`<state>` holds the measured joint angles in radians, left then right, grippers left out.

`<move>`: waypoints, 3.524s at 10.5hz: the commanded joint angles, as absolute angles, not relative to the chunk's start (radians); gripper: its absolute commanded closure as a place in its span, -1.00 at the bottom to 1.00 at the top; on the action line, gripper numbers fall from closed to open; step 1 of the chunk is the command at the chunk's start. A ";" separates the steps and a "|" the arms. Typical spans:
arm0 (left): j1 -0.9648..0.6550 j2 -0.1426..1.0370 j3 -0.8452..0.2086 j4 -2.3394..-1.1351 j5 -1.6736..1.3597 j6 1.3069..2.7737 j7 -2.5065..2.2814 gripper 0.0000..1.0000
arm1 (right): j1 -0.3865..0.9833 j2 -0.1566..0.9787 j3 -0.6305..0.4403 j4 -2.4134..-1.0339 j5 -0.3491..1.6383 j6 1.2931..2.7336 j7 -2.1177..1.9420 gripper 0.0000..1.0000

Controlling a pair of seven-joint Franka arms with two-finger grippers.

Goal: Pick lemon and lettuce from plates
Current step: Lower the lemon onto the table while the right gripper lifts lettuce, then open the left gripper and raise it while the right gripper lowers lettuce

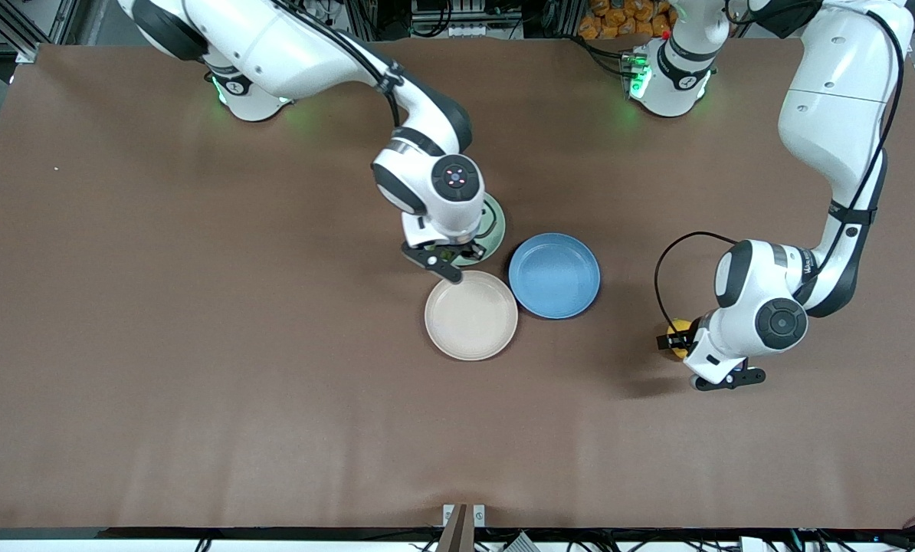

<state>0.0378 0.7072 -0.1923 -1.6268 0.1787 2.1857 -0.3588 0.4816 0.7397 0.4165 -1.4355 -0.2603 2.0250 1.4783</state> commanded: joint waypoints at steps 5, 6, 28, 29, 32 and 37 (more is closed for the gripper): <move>0.048 0.605 -0.204 -1.620 0.189 2.187 -0.360 -1.00 | 0.192 0.467 0.423 -1.659 -0.192 1.947 1.123 1.00; 0.043 0.563 -0.206 -1.620 0.189 2.181 -0.357 -1.00 | 0.134 0.427 0.425 -1.699 -0.190 1.947 1.053 1.00; 0.041 0.055 -0.245 -1.520 0.054 1.704 -0.324 -1.00 | -0.494 0.382 0.422 -2.057 -0.227 2.152 0.379 1.00; 0.038 0.045 -0.241 -1.522 0.054 1.703 -0.324 -1.00 | -0.495 0.399 0.422 -2.053 -0.229 2.160 0.380 0.98; 0.037 0.040 -0.238 -1.528 0.054 1.703 -0.266 -1.00 | -0.483 0.397 0.400 -2.034 -0.229 2.141 0.391 -1.00; 0.028 0.035 -0.215 -1.526 0.054 1.658 -0.129 -1.00 | -0.460 0.367 0.400 -1.927 -0.224 1.968 0.391 -1.00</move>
